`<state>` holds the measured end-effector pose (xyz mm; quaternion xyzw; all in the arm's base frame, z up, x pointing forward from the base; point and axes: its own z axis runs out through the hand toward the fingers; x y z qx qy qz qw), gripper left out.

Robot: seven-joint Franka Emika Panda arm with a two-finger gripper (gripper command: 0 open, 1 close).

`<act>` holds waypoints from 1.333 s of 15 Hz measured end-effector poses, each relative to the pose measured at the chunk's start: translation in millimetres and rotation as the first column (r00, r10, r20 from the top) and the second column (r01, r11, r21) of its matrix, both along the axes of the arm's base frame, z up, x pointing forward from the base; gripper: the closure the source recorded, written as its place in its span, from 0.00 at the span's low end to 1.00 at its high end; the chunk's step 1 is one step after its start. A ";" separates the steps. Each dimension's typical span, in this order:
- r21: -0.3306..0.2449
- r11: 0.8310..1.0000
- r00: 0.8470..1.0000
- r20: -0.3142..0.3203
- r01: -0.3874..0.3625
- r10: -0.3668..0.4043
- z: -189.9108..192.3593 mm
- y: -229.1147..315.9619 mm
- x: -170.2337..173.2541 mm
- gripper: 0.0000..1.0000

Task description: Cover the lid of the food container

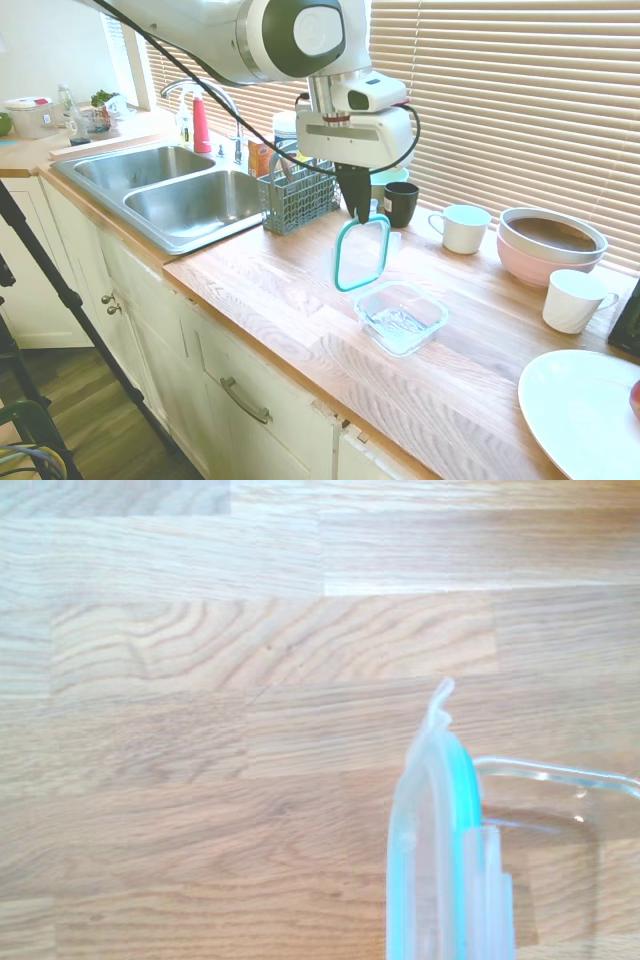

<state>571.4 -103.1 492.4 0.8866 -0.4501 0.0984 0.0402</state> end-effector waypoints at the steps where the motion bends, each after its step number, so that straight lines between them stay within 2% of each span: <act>1: 0.001 1.000 1.000 0.001 0.007 -0.007 -1.2 -1.8 2.6 1.00; 9: 0.006 0.999 0.999 0.023 0.040 -0.040 1.7 -16.9 13.1 1.00; 15: 0.024 0.998 0.997 0.044 0.062 -0.063 11.9 -25.2 5.9 1.00; 20: 0.054 0.994 0.994 0.061 0.091 -0.094 2.8 -47.4 -7.8 1.00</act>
